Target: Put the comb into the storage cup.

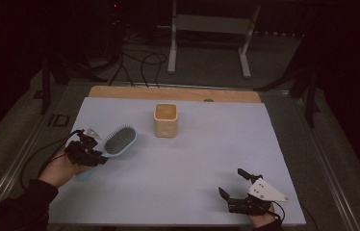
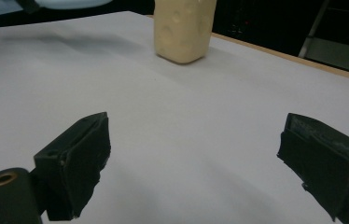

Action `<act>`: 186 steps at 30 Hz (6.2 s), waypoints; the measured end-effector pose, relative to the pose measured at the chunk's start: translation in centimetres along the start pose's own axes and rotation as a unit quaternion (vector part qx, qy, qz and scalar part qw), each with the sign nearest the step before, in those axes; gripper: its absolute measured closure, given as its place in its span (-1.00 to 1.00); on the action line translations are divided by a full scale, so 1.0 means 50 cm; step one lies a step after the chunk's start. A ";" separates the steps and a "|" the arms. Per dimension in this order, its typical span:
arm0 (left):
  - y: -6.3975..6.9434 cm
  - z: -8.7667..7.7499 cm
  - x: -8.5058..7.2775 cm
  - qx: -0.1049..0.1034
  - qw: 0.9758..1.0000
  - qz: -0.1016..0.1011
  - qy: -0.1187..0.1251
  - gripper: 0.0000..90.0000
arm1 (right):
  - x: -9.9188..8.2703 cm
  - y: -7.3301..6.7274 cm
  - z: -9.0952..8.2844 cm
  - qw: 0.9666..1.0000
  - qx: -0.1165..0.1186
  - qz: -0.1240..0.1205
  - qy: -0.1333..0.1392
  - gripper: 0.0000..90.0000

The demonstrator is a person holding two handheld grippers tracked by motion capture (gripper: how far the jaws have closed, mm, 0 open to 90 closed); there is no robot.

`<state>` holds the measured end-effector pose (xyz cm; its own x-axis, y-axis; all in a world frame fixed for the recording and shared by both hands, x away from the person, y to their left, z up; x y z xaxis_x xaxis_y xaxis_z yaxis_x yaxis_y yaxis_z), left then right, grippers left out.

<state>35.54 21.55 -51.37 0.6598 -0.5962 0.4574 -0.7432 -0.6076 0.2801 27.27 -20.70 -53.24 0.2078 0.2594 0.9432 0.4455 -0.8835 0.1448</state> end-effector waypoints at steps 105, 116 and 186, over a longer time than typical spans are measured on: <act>0.097 -0.027 0.562 -0.040 0.927 0.100 0.358 0.56 | 0.002 0.005 -0.007 1.000 -0.003 0.005 0.006 -0.81; 0.073 -0.019 0.580 -0.033 0.913 0.096 0.394 0.56 | 0.001 0.006 -0.008 1.000 -0.003 0.008 0.006 -0.80; 0.003 0.167 0.482 -0.003 0.901 0.097 0.422 0.30 | 0.000 0.007 -0.013 1.000 0.007 0.014 0.007 -0.80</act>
<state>52.25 2.71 -47.33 0.2001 -0.0771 0.9767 -0.8372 -0.5312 0.1296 26.87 -21.24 -52.99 0.2074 0.2286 0.9512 0.4521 -0.8847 0.1141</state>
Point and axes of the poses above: each handheld gripper's, and its own axes: z roughly forward along the jaws, x roughly out of its top, y roughly to its right, the point moved 9 cm from there along z, roughly forward along the jaws, and after that the axes turned 15 degrees about -x, right-handed, at the moved point
